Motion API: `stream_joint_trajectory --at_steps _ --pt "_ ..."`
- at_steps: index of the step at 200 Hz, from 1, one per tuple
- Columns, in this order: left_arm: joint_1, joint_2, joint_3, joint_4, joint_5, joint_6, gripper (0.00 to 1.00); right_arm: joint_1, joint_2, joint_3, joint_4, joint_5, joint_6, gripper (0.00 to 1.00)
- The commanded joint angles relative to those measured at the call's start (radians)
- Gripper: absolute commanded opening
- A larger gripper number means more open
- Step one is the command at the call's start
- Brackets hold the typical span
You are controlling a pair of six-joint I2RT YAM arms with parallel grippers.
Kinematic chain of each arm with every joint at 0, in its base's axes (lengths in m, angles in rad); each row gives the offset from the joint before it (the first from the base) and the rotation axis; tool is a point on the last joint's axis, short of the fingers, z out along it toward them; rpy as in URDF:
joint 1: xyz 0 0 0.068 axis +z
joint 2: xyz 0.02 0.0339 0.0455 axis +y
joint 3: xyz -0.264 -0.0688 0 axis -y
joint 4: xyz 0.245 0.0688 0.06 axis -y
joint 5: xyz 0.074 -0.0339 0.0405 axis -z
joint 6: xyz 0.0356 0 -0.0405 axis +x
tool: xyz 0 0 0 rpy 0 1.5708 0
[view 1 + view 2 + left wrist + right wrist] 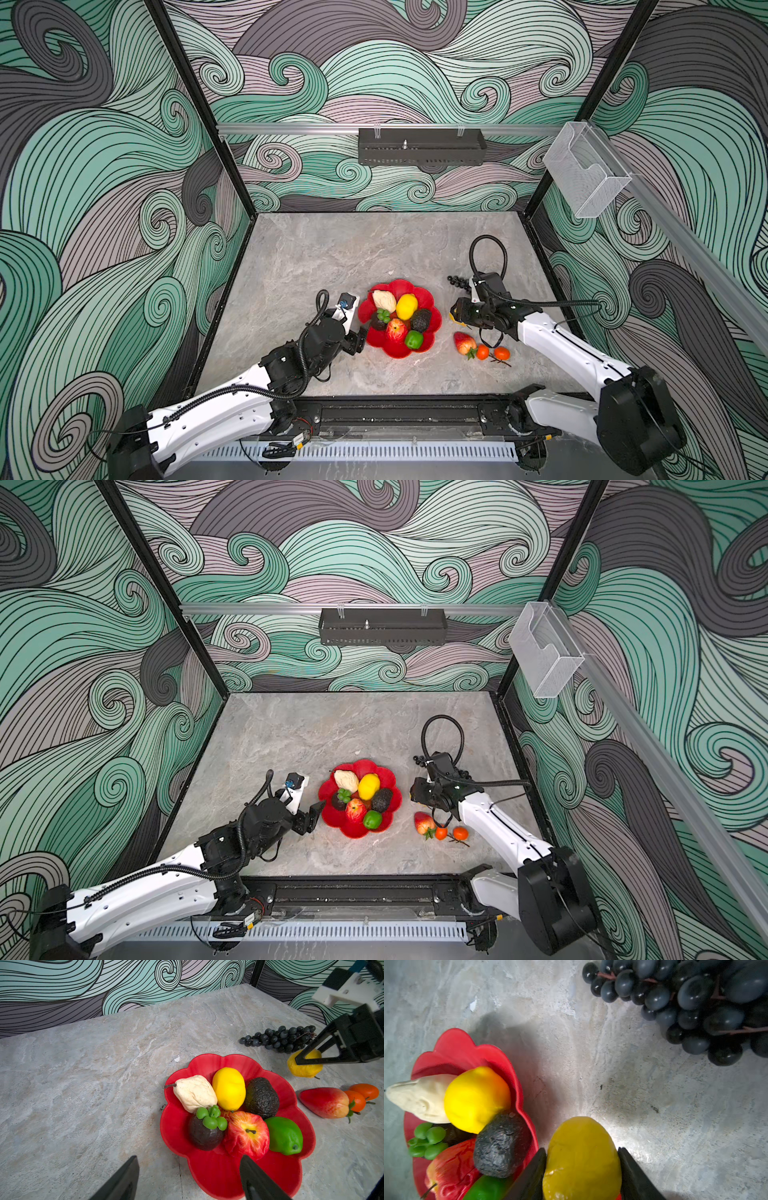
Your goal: Place and organize the fake fruits in the fruit bowl
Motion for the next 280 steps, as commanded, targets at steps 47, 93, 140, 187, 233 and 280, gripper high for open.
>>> stream_joint_trajectory --at_steps 47,93,140,187,233,280 --pt "0.017 0.089 0.068 0.138 0.182 -0.045 0.85 0.111 -0.098 0.092 -0.005 -0.130 -0.037 0.51" --pt "0.016 0.226 0.069 0.423 0.389 0.023 0.86 0.257 -0.101 0.148 0.027 -0.189 -0.010 0.51" --pt "0.016 0.305 0.108 0.499 0.521 0.138 0.87 0.361 -0.095 0.192 0.037 -0.201 -0.027 0.50" --pt "0.016 0.337 0.111 0.548 0.607 0.179 0.85 0.426 -0.083 0.213 0.041 -0.204 -0.052 0.50" --pt "0.014 0.366 0.125 0.540 0.666 0.189 0.79 0.464 -0.067 0.226 0.063 -0.207 -0.054 0.50" --pt "0.016 0.373 0.132 0.524 0.675 0.206 0.57 0.487 -0.049 0.239 0.076 -0.203 -0.054 0.50"
